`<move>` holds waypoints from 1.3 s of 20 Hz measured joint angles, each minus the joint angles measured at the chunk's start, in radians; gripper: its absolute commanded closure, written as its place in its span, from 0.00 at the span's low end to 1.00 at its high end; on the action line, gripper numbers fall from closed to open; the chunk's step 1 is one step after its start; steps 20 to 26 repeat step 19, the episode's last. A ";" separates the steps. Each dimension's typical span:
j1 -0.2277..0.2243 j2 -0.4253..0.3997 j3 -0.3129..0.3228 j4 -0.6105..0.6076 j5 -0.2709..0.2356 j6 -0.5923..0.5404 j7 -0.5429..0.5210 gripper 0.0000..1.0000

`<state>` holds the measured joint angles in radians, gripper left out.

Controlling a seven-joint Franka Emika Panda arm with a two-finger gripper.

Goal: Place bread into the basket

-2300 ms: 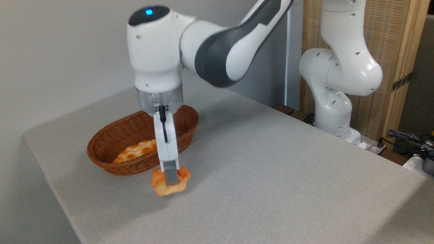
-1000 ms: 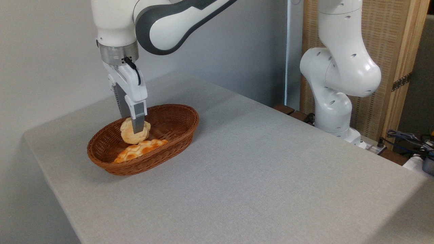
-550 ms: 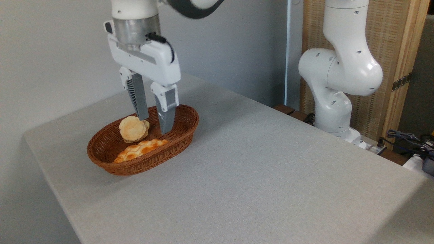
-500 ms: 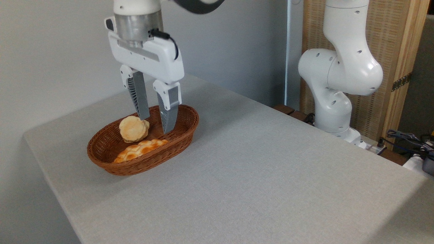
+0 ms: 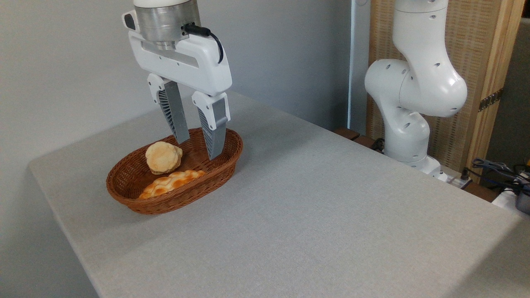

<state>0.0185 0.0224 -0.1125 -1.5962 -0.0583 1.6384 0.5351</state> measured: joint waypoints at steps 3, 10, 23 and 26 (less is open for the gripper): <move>-0.021 0.004 0.024 0.007 0.000 -0.003 0.002 0.00; -0.050 0.003 0.053 0.013 0.000 -0.003 0.002 0.00; -0.076 -0.013 0.082 0.020 0.000 -0.002 0.063 0.00; -0.076 -0.013 0.082 0.020 0.000 -0.002 0.063 0.00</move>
